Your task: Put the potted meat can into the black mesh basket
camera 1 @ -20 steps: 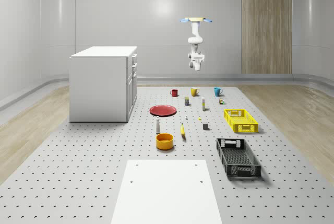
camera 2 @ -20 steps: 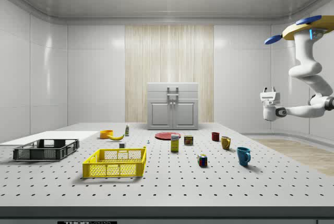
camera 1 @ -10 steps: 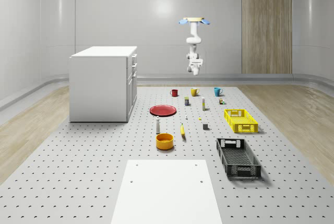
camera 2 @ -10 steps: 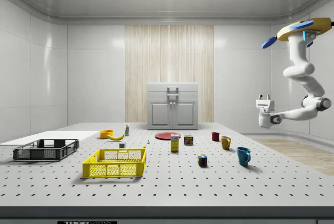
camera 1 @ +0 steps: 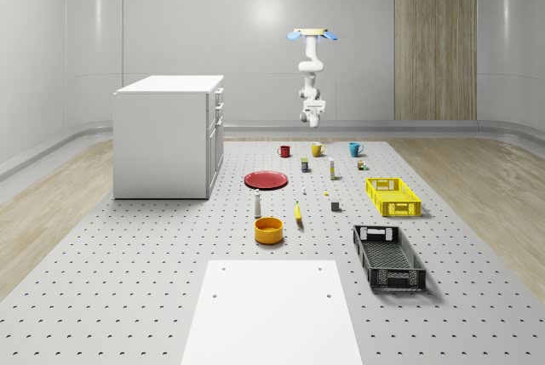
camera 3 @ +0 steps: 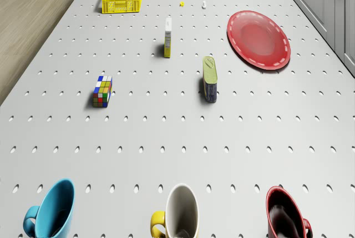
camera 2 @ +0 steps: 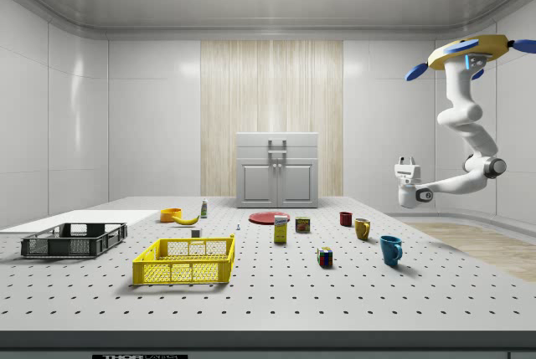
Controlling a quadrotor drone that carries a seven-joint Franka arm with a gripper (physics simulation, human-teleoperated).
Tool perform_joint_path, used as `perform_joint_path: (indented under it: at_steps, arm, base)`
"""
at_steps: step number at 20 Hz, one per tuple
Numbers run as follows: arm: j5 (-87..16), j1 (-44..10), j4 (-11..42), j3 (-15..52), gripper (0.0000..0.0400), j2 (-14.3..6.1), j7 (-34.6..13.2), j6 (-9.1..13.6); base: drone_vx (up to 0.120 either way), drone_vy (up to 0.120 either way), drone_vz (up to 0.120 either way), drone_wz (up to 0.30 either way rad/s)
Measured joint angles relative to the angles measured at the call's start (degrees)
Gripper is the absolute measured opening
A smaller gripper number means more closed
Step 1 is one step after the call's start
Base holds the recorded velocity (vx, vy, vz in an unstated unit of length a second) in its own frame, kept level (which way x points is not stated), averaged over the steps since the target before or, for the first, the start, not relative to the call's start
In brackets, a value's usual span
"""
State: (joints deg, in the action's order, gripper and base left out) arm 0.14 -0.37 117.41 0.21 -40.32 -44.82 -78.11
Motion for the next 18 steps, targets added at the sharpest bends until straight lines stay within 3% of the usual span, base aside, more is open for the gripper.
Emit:
perform_joint_path:
  at_steps: [18]
  arm:
    - [0.0, -0.1, -0.2, 0.1, 0.0400, -0.2, 0.0, -0.4]
  base:
    - [0.120, -0.120, 0.000, 0.000]
